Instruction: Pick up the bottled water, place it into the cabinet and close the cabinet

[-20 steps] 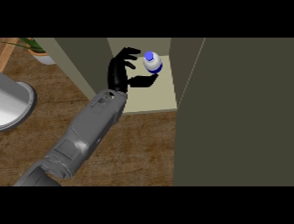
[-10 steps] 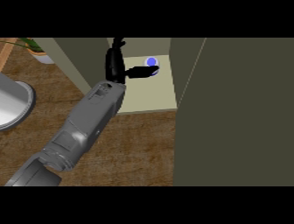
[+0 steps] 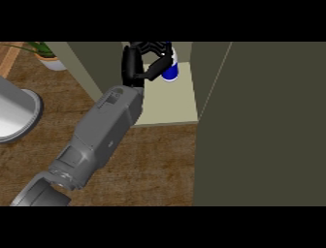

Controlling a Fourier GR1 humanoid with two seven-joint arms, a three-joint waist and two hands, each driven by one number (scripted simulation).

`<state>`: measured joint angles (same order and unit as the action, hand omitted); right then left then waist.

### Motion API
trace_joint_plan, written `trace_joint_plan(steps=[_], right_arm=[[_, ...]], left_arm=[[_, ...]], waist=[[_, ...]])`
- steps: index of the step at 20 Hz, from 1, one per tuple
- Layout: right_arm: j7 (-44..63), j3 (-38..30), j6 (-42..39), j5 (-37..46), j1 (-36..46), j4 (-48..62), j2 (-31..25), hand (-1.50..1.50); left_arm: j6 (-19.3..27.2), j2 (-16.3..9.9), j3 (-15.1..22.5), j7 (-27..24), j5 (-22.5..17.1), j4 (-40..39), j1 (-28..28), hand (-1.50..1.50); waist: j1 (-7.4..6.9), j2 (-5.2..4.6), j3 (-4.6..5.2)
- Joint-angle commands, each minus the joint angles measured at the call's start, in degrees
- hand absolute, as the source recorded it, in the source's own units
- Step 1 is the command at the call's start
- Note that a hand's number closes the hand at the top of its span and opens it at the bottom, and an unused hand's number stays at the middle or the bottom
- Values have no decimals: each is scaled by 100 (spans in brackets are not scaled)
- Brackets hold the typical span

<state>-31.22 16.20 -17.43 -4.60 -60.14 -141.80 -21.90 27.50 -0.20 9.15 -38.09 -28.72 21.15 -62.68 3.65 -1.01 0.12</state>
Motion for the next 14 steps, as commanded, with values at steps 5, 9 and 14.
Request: trace_joint_plan(steps=[5, 9, 14], right_arm=[[585, 78, 41, -279, -345, -1027, -52, -150], [520, 341, 162, 75, -201, -834, 61, -150], [476, 284, 238, 102, -280, -804, 52, -150]], left_arm=[[-408, 19, 487, -102, -497, 488, 388, 150], [-1024, 19, 1077, 503, -1151, 1454, 838, 150], [-1528, 20, 1877, 511, -1457, 2589, 2075, -150]], waist=[[-110, 84, -5], [-160, 141, -1], [-321, 182, -3]])
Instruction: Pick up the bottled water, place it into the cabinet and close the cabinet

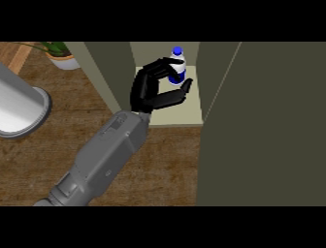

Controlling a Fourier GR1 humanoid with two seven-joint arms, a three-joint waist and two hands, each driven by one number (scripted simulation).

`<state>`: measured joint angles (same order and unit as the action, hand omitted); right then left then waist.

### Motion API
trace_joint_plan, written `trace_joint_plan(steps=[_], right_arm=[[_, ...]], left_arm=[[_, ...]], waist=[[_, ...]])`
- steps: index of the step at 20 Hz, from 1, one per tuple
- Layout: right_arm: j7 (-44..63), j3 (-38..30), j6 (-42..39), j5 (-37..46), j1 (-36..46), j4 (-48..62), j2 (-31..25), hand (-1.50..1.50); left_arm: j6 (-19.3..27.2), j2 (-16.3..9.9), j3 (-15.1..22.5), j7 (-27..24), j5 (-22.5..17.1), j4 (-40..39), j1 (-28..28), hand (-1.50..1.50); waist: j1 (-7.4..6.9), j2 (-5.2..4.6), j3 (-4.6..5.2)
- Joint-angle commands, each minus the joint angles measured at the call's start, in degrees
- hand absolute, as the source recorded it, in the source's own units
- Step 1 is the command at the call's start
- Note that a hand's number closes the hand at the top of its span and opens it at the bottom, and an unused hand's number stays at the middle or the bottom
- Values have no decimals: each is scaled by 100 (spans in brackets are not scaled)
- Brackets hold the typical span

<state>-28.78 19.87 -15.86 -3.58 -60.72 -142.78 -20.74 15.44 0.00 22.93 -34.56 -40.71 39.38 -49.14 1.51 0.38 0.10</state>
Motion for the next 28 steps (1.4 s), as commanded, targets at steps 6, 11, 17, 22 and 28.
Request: trace_joint_plan(steps=[6, 11, 17, 22, 28], right_arm=[[258, 329, 356, 386, -402, -812, 66, -150], [240, 385, 461, 520, -536, -1001, -76, -150], [279, 763, 206, 992, -386, -824, -560, 150], [215, 559, -326, 1323, 316, -990, -1334, 150], [589, 866, -417, 1544, 792, -1064, -1780, 150]], left_arm=[[-59, -21, 1402, 347, -91, 2208, 2130, -150], [272, -709, 1543, 101, 3, 3445, 3408, -150], [6, -1624, 1535, -120, -158, 4786, 4760, -150], [-455, -2314, 1568, -379, -103, 5259, 5358, -150], [-1120, -3253, 1024, -780, -351, 5660, 6006, -150]], waist=[[-272, 67, -2], [-335, 60, 2], [-391, 47, 10], [-512, 63, 24], [-496, 38, 45]])
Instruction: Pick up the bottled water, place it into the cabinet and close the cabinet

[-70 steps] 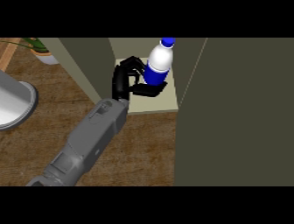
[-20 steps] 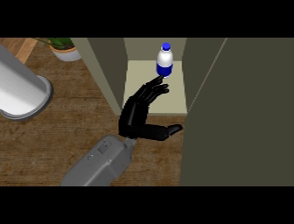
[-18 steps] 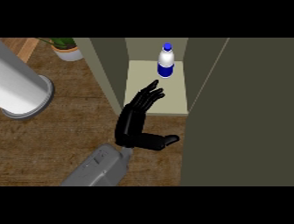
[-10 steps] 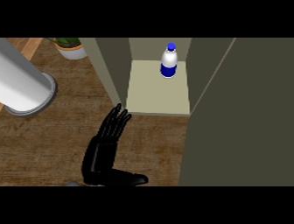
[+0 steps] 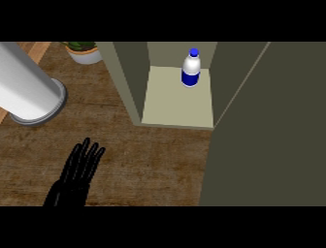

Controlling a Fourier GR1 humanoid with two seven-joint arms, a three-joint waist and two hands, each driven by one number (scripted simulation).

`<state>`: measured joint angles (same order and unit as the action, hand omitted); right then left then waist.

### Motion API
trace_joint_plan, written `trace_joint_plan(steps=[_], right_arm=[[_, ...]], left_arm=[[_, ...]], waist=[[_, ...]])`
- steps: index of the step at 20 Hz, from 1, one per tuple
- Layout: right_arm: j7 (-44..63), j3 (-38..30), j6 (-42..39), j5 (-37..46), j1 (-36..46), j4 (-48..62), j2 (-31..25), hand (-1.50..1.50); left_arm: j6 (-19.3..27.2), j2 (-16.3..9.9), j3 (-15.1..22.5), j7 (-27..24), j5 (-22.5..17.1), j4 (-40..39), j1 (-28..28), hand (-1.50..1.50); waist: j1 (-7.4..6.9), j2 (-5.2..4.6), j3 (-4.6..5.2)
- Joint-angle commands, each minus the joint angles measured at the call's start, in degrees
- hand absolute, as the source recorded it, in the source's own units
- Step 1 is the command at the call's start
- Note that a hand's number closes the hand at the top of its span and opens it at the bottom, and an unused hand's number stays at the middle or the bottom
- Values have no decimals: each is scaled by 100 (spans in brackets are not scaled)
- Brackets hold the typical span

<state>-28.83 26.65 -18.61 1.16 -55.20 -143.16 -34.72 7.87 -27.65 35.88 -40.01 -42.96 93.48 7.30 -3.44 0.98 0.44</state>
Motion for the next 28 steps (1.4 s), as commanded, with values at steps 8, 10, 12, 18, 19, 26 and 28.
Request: trace_joint_plan(steps=[8, 10, 12, 18, 19, 26, 28], right_arm=[[1576, 1175, 251, 653, 874, -1154, -168, 150], [1842, 1339, 312, 677, 1233, -869, -99, 150], [2095, 1510, 330, 518, 1482, -819, -51, 150], [2497, 1575, 61, 392, 3022, -352, 40, 150], [2721, 1522, 68, 276, 3119, -396, -4, 150], [3332, 1661, 206, -30, 4062, 227, 371, 150], [3556, 1687, 299, -161, 4299, 278, 568, 150]], left_arm=[[-1317, -1487, -865, -755, -458, 467, 1274, -150], [-1390, -1694, -950, -809, -476, 750, 1483, -150], [-1615, -1850, -1038, -934, -497, 683, 1654, -150], [-2033, -2064, -1192, -933, -597, 443, 1607, -150], [-2096, -2184, -1309, -918, -697, 536, 1615, -150], [-2327, -2313, -1438, -999, -729, 470, 1635, -150], [-2302, -2301, -1469, -949, -780, 462, 1575, -150]], waist=[[-96, -106, 25], [-204, -117, 14], [-277, -137, 20], [-500, -203, 39], [-540, -213, 41], [-716, -253, 68], [-669, -277, 70]])
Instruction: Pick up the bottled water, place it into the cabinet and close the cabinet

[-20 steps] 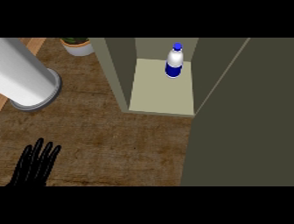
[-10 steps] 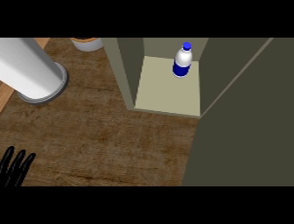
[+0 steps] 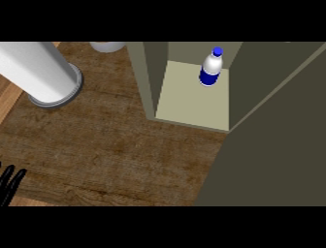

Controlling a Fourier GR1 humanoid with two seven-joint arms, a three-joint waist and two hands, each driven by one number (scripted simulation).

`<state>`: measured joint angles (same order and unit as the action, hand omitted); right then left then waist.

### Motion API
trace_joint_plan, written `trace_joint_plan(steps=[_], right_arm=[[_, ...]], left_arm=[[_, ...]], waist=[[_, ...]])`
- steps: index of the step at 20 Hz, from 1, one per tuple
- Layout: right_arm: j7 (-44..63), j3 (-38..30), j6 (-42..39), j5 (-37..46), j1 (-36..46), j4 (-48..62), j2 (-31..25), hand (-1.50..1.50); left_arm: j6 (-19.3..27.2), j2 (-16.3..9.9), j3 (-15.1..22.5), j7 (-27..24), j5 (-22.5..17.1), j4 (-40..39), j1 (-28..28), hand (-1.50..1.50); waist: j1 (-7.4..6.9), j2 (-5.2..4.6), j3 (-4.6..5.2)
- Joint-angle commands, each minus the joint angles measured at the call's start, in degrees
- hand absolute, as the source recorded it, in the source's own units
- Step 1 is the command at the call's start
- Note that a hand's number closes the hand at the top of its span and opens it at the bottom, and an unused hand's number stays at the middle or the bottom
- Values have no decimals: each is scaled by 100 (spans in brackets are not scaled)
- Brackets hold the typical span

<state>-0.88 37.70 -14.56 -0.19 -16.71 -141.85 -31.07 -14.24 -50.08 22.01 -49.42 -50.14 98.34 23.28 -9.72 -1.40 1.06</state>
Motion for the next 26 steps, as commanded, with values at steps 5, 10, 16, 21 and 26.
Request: trace_joint_plan(steps=[5, 10, 16, 21, 26], right_arm=[[1220, 674, 130, -345, 888, 558, 798, 150], [1678, 522, 374, -673, 1306, 1030, 1392, 150], [1955, 225, 506, -1355, 1658, 1677, 2075, 150], [2228, 6, 253, -2255, 1991, 2125, 2289, 150], [2262, -1077, 426, -2407, 2775, 2937, 2480, 150]], left_arm=[[-274, -230, -173, 32, -106, -7, -29, -150], [-374, -226, -275, -13, -206, -57, -9, -150], [-439, -326, -415, -12, -232, -127, 62, -150], [-604, -439, -568, 28, -358, -136, 75, -150], [-532, -352, -621, 36, -407, -216, 168, -150]], waist=[[-96, -62, 2], [-92, -79, -7], [-96, -123, -35], [-54, -110, -53], [64, -45, -54]])
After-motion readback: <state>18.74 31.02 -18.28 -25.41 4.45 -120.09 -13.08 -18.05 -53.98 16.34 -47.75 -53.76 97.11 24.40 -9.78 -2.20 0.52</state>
